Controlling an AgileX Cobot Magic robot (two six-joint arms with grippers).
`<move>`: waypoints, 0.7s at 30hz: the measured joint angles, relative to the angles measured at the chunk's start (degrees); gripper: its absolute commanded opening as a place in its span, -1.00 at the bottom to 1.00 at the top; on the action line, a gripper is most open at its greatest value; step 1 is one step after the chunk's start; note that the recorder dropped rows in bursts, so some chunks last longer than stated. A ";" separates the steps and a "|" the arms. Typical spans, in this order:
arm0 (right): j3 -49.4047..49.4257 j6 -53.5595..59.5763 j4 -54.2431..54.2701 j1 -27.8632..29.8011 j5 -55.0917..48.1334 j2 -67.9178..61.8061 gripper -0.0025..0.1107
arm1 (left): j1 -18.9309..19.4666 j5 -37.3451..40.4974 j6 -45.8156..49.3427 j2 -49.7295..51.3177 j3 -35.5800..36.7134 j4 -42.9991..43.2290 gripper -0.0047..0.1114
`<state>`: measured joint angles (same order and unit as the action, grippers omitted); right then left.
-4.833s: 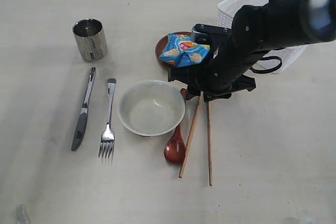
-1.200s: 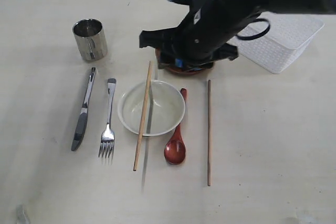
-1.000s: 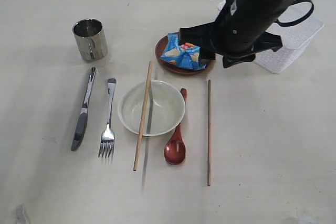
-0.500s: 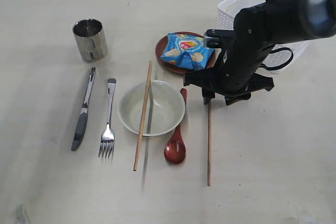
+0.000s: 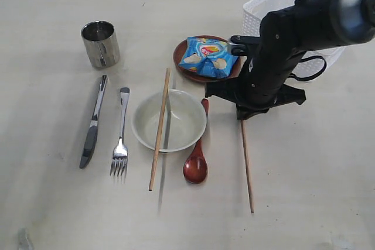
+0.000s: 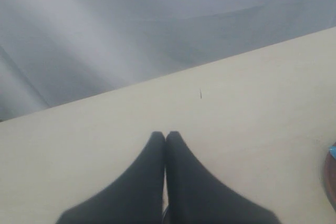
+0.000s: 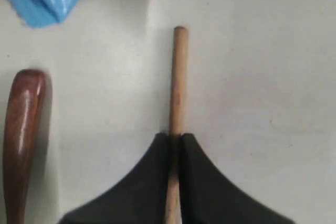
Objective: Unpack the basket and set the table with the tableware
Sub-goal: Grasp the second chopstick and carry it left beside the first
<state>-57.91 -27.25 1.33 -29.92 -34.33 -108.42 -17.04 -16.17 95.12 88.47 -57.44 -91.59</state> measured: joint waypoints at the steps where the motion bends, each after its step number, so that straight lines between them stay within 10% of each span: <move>1: 0.00 0.00 0.00 0.00 -0.81 1.11 -0.96 | 0.00 0.00 0.00 0.00 0.00 0.00 -0.92; 21: -0.57 6.39 25.08 -7.29 14.65 5.68 -0.86 | 0.00 0.00 0.00 0.00 0.00 0.00 -0.92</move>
<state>-58.49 -20.86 26.41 -37.21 -19.68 -102.74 -17.04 -16.17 95.12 88.47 -57.44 -91.59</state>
